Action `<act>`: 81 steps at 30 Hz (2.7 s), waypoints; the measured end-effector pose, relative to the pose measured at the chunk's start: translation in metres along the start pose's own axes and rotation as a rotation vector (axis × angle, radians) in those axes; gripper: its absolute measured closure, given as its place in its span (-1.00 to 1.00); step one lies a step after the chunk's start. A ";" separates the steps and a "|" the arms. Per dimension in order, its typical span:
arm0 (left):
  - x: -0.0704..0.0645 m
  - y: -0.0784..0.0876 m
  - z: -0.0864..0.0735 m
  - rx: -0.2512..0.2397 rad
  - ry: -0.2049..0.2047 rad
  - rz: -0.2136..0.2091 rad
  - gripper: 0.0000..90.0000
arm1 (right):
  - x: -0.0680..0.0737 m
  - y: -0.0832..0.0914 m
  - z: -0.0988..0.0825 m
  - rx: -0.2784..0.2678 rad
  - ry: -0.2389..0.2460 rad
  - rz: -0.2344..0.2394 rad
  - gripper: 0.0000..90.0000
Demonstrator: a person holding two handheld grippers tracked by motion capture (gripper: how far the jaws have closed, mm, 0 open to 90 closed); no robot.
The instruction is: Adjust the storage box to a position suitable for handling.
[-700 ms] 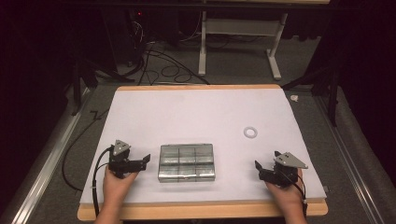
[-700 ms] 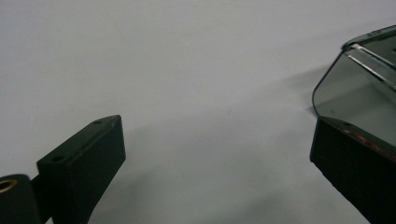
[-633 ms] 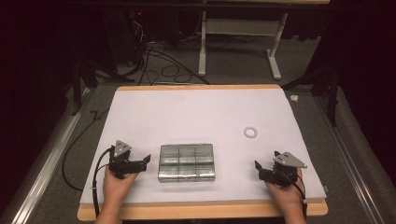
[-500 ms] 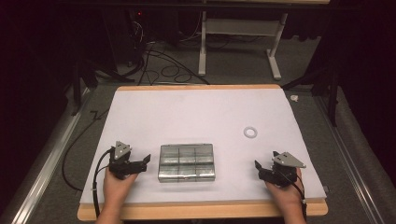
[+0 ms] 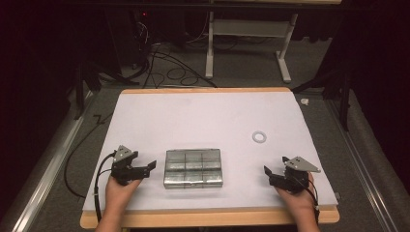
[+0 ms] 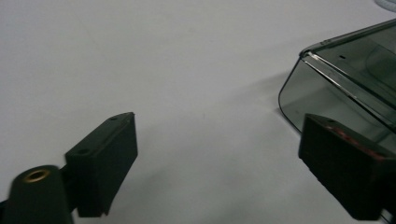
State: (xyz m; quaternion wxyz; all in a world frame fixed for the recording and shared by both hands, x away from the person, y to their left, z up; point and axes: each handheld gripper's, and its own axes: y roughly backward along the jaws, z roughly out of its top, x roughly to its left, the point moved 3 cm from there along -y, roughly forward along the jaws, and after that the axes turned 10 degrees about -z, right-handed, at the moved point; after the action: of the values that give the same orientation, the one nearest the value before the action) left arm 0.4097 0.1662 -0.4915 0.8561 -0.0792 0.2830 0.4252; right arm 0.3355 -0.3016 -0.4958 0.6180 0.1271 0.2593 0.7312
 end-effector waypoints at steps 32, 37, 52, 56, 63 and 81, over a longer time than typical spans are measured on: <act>-0.005 0.007 -0.008 0.002 -0.043 -0.022 -0.49 | -0.001 -0.040 0.040 0.035 0.009 -0.052 -0.28; -0.005 0.006 -0.008 0.010 -0.041 -0.025 -0.49 | 0.001 -0.053 0.047 0.049 0.009 -0.062 -0.18; -0.004 0.007 -0.008 0.014 -0.031 -0.033 -0.50 | -0.014 -0.090 0.061 0.109 -0.060 -0.096 0.09; -0.005 0.007 -0.008 0.020 -0.034 -0.036 -0.50 | -0.019 -0.097 0.066 0.116 -0.084 -0.081 0.24; -0.005 0.007 -0.009 0.027 -0.045 -0.038 -0.51 | -0.023 -0.108 0.071 0.152 -0.108 -0.074 0.44; -0.004 0.006 -0.008 0.026 -0.029 -0.041 -0.49 | -0.017 -0.111 0.068 0.193 -0.086 -0.064 0.87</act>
State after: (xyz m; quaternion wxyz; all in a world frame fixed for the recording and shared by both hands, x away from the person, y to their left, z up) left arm 0.3993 0.1643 -0.4955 0.8696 -0.0679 0.2745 0.4049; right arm 0.4660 -0.2914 -0.4959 0.6364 0.2092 0.3057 0.6766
